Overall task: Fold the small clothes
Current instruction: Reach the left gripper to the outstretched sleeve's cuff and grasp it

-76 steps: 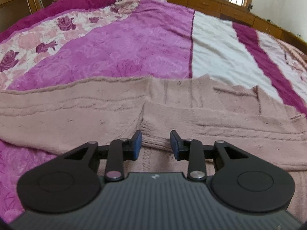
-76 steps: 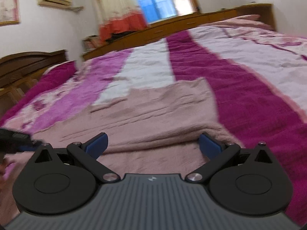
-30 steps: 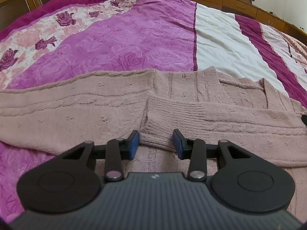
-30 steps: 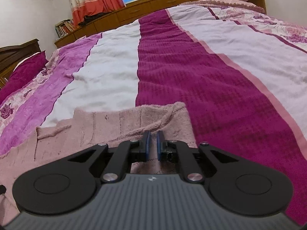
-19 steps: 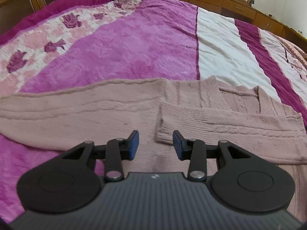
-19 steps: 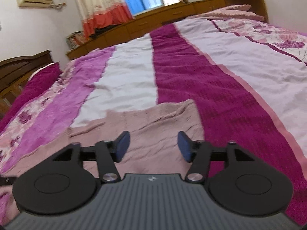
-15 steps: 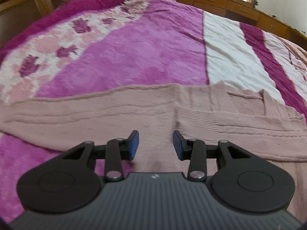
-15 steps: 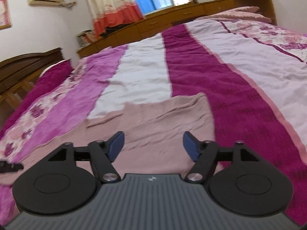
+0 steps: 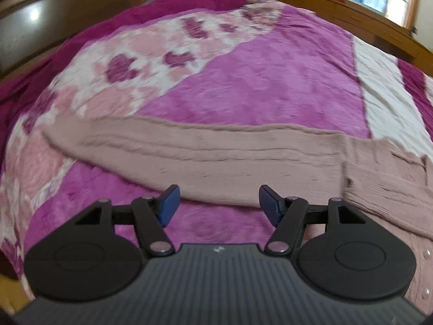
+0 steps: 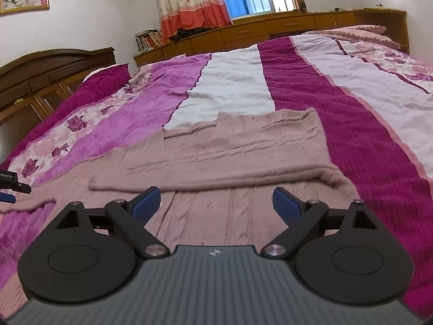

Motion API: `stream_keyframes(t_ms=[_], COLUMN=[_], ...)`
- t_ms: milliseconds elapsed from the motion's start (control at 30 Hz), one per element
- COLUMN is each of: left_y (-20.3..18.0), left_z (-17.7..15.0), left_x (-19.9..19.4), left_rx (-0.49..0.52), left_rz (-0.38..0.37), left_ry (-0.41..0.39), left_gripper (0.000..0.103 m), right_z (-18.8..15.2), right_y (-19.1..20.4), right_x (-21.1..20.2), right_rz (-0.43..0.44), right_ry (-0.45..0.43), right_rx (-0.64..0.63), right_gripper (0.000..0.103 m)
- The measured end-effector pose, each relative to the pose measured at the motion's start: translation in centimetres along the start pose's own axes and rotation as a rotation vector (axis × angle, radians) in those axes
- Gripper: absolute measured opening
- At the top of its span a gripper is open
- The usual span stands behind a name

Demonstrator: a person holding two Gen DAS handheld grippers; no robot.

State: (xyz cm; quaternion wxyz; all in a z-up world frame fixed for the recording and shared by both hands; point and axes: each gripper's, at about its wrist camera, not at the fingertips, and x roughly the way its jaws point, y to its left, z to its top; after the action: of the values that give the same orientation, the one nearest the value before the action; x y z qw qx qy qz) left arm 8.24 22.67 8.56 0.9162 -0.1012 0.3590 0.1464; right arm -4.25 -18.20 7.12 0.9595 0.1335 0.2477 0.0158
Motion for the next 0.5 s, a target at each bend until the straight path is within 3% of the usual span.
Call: stream_keyframes(t_ms=[267, 500], left_y=[5.8, 8.0], left_z=[-0.6, -0.8], left_x=[2.1, 4.4], left_rx=[-0.275, -0.421], left_rz=[-0.044, -0.049], left_ry=[0.003, -0.010], left_gripper=[0.066, 0.066], right_z=[-1.9, -2.9], right_y=[0.2, 0.3], right_x=[-1.1, -1.1], right_rz=[-0.043, -0.071], right_ry=[0.017, 0.025], right_rx=[-0.003, -0.013], right_gripper=[0.096, 0.096])
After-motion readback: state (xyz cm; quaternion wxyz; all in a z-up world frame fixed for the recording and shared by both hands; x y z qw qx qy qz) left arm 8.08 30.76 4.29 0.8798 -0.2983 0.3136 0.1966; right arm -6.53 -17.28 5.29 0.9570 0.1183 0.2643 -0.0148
